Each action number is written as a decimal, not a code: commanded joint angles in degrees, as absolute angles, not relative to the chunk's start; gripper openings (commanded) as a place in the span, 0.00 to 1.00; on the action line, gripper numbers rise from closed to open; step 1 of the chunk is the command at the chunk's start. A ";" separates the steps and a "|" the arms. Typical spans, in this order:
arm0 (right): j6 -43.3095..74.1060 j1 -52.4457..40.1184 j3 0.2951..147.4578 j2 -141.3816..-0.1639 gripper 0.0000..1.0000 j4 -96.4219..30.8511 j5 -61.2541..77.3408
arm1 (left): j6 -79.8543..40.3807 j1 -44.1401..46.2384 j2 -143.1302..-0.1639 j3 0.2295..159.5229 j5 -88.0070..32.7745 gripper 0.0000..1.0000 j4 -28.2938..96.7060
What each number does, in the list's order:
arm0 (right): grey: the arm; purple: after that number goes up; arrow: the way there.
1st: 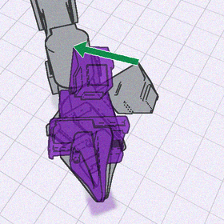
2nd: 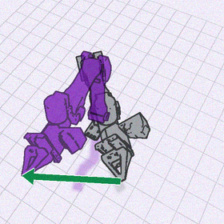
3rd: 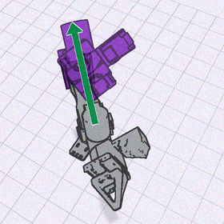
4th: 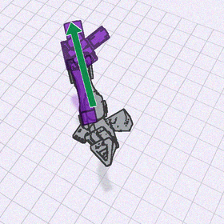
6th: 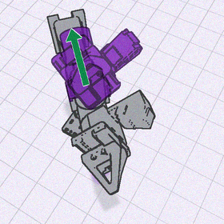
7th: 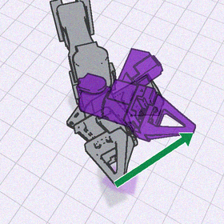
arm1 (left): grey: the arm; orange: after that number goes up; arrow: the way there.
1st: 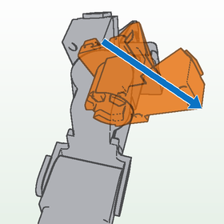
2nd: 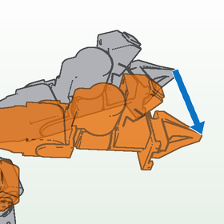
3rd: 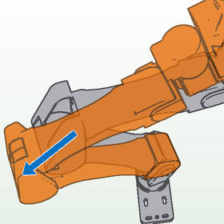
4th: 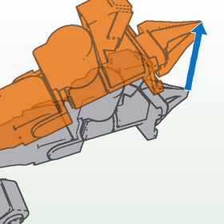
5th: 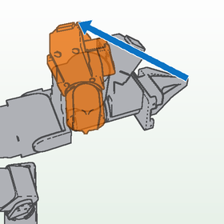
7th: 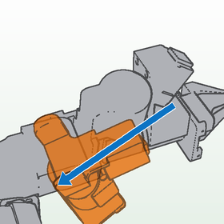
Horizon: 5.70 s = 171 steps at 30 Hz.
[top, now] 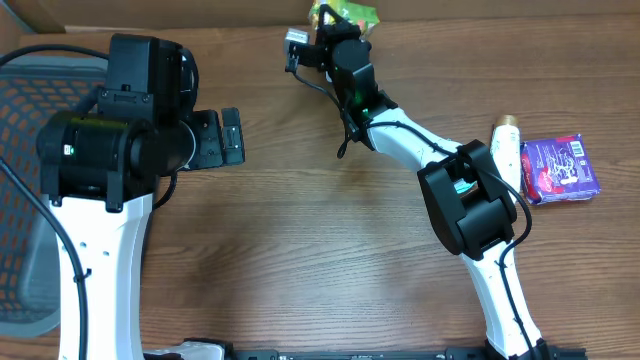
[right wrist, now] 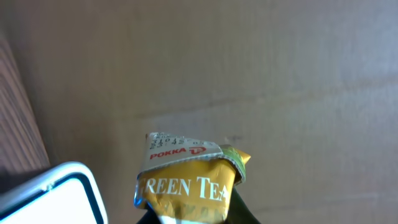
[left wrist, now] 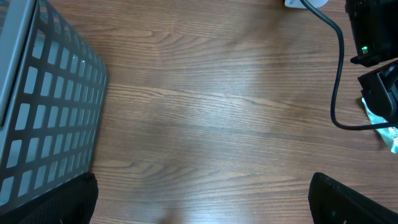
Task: Scan the item barcode
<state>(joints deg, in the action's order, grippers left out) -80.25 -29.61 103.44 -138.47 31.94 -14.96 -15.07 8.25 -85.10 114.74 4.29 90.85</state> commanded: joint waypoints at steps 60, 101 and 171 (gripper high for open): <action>-89.80 -29.45 105.25 -136.55 0.04 32.27 -2.87 | -15.88 8.27 -85.08 114.89 4.45 1.00 90.80; 3.14 -21.71 94.15 -104.81 0.04 -59.55 -7.75 | -15.86 8.27 -85.08 114.89 4.45 1.00 90.80; 6.00 -8.73 80.68 -114.04 0.74 -52.66 -3.66 | -15.88 8.27 -85.08 114.89 4.45 1.00 90.80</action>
